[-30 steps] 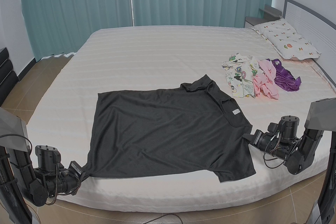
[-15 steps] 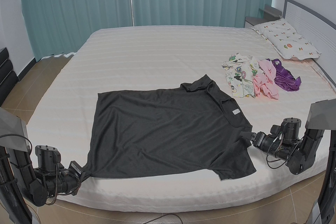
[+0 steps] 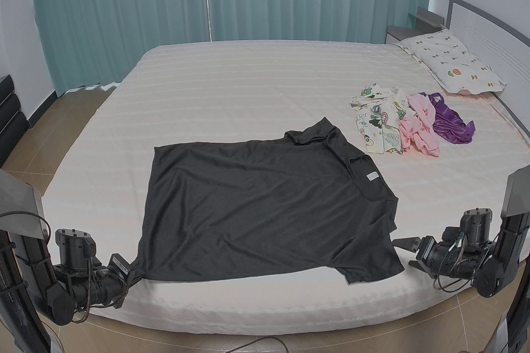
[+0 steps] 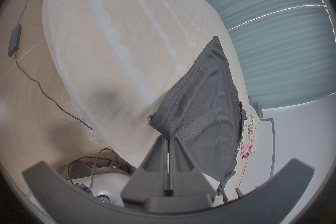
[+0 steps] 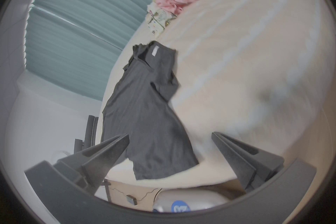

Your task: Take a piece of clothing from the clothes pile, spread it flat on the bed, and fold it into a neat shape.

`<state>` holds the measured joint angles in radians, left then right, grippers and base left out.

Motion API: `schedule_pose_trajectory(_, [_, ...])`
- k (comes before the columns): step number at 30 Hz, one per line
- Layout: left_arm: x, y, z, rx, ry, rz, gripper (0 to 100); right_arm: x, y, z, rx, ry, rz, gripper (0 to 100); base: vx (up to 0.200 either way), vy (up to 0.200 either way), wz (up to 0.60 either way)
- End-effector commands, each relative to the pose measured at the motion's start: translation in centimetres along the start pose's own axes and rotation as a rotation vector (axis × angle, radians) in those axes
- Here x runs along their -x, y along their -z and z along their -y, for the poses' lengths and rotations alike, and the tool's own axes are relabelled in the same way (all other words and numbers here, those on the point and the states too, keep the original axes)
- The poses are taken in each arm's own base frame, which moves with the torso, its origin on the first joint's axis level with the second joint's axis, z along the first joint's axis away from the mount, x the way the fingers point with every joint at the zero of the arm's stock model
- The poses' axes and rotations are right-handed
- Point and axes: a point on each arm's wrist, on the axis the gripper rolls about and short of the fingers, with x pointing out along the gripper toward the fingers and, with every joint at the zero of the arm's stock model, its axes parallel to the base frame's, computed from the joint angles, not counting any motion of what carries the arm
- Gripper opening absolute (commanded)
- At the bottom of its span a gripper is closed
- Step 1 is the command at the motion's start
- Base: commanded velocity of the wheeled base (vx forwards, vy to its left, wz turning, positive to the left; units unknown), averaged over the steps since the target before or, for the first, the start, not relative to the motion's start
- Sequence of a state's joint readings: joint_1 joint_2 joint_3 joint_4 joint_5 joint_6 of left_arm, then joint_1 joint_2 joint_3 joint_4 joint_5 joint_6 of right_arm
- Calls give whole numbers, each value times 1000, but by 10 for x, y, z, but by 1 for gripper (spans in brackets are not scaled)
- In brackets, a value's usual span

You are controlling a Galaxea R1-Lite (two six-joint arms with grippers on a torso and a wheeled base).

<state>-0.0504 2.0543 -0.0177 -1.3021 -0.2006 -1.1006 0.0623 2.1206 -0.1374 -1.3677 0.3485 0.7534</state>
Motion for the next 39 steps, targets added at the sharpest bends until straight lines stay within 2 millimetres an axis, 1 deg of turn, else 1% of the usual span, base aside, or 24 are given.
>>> schedule_pose_trajectory(1, [1, 1, -1, 4, -5, -8, 0, 14, 23, -5, -21, 34, -65, 100, 0, 0, 0])
schedule_pose_trajectory(2, [1, 1, -1, 4, -5, -8, 0, 14, 24, -5, -22, 37, -67, 100, 0, 0, 0])
schedule_pose_trajectory(3, [1, 1, -2, 4, -6, -9, 0, 14, 30, -6, -14, 55, -73, 100, 0, 0, 0])
schedule_pose_trajectory(7, [1, 1, -2, 4, -6, -9, 0, 10, 40, -10, 7, 77, -98, 100, 0, 0, 0])
schedule_pose_trajectory(8, [1, 1, -2, 4, -6, -9, 0, 10, 41, -10, 7, 79, -99, 100, 0, 0, 0])
schedule_pose_trajectory(11, [1, 1, -2, 4, -7, -9, 0, -1, 48, -18, -27, 88, -97, 100, 0, 0, 0])
schedule_pose_trajectory(12, [1, 1, -2, 4, -7, -9, 0, -2, 49, -18, -28, 89, -96, 100, 0, 0, 0])
schedule_pose_trajectory(13, [1, 1, -2, 4, -6, -9, 0, -8, 53, -22, -35, 87, -100, 100, 0, 0, 0])
schedule_pose_trajectory(15, [1, 1, -2, 4, -6, -9, 0, -12, 56, -26, -37, 87, -95, 100, 0, 0, 0])
schedule_pose_trajectory(21, [1, 1, -2, 3, -6, -9, 0, -20, 53, -30, -71, 74, -68, 100, 0, 0, 0])
schedule_pose_trajectory(28, [0, 1, -2, 3, -7, -9, 0, -14, 55, -39, -122, 42, -70, 100, 0, 0, 0])
schedule_pose_trajectory(33, [0, 1, -2, 3, -7, -9, 0, 1, 62, -41, -100, 41, -100, 100, 0, 0, 0])
schedule_pose_trajectory(39, [0, 1, -2, 3, -7, -9, 0, 3, 66, -44, -88, 29, -114, 100, 0, 0, 0])
